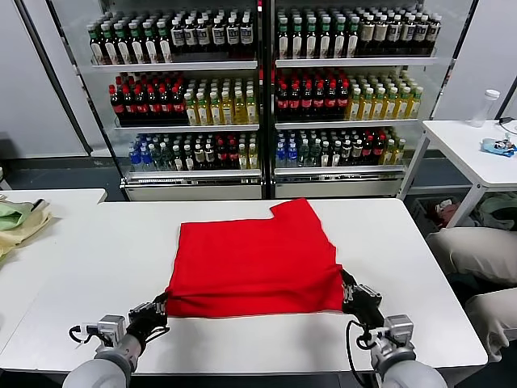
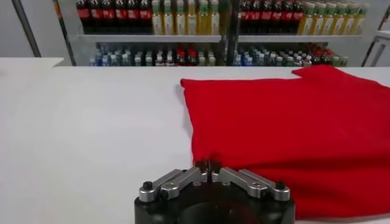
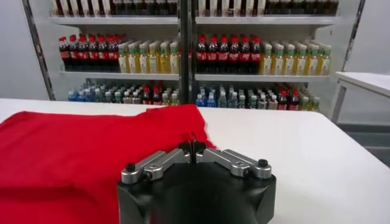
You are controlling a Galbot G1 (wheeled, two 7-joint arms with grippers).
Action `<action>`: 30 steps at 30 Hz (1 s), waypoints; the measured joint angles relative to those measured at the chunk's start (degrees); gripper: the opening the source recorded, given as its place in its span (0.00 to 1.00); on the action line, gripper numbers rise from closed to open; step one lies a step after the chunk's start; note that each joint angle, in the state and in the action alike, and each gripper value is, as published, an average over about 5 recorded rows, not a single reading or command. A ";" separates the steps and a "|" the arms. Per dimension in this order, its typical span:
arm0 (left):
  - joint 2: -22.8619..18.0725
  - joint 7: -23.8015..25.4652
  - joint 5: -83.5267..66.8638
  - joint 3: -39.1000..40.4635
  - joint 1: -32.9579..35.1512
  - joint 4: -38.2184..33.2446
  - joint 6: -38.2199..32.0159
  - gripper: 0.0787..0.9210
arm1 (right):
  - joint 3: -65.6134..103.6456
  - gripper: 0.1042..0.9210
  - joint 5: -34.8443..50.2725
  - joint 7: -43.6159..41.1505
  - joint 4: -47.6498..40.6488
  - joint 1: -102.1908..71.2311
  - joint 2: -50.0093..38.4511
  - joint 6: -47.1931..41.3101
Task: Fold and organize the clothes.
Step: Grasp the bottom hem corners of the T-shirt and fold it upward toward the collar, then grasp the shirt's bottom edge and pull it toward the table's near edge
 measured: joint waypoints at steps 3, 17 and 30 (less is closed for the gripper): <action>-0.18 0.26 0.22 0.09 -0.91 0.99 0.00 0.06 | -1.24 0.08 -0.28 0.20 -2.09 1.99 0.62 -0.16; 0.22 -0.44 -0.12 -1.67 -0.43 1.03 -0.68 0.54 | -3.72 0.58 -0.08 0.69 -7.38 6.91 2.35 0.41; -0.51 -2.31 -0.26 -1.99 5.14 -3.01 -0.41 0.88 | 0.15 0.88 0.20 3.00 -0.13 -5.15 0.31 -1.46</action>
